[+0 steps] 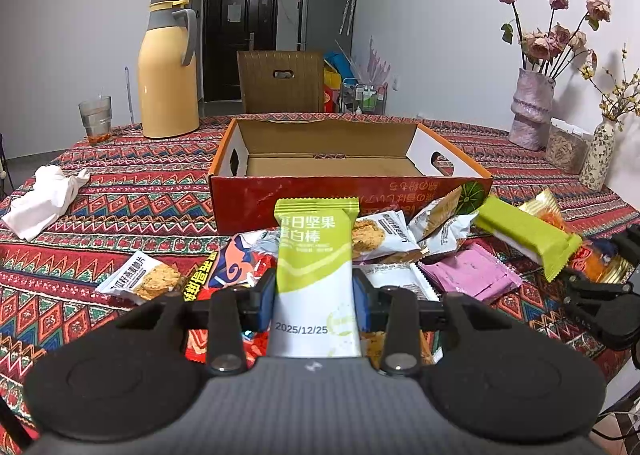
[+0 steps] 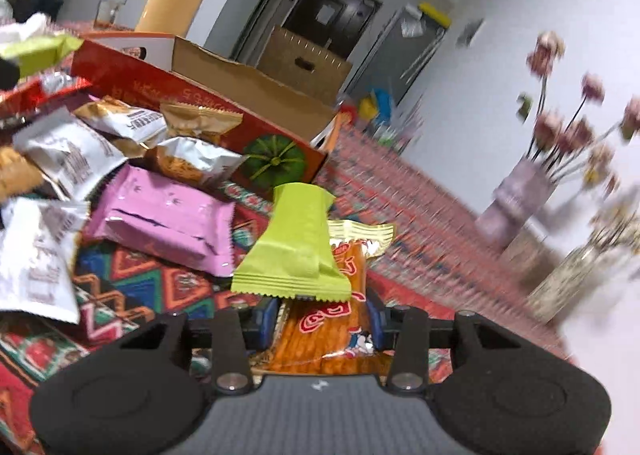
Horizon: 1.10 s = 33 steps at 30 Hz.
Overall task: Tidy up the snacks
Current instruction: 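Carry both snacks over the cardboard box and open both tools to drop them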
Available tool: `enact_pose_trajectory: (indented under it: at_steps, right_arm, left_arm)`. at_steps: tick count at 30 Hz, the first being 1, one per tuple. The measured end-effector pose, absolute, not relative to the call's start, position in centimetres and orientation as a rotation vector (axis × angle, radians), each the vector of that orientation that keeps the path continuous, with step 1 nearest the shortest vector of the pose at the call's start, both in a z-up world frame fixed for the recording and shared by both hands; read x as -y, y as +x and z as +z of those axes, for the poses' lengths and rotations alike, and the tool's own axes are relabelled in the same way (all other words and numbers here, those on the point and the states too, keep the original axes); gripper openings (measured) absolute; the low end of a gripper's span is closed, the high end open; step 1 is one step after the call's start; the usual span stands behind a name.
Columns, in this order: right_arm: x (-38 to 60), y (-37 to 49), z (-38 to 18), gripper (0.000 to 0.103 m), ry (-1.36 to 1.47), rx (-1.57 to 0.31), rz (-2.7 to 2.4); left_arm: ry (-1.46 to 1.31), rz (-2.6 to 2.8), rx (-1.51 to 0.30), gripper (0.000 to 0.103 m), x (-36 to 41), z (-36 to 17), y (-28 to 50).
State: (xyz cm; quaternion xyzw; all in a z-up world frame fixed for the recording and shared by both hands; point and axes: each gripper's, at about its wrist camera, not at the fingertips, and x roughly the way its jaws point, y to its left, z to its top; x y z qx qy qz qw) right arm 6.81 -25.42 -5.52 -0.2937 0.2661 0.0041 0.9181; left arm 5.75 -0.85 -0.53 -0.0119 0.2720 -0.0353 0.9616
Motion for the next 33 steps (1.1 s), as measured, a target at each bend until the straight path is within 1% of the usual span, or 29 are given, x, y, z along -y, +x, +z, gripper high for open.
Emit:
enact_pose_trajectory:
  at_steps: [6, 22, 33]
  right_arm:
    - [25.3, 7.0, -4.3, 0.039, -0.632, -0.482, -0.028]
    - [24.0, 6.7, -1.4, 0.039, -0.492, -0.41, 0.035]
    - [21.8, 9.9, 0.4, 0.04, -0.386, -0.363, 0.099]
  left_arm:
    - [-0.031, -0.069, -0.54, 0.038, 0.6, -0.3, 5.4]
    - [-0.012, -0.056, -0.501, 0.038, 0.5, 1.1, 5.9]
    - [0.017, -0.027, -0.458, 0.038, 1.0, 3.0, 9.6]
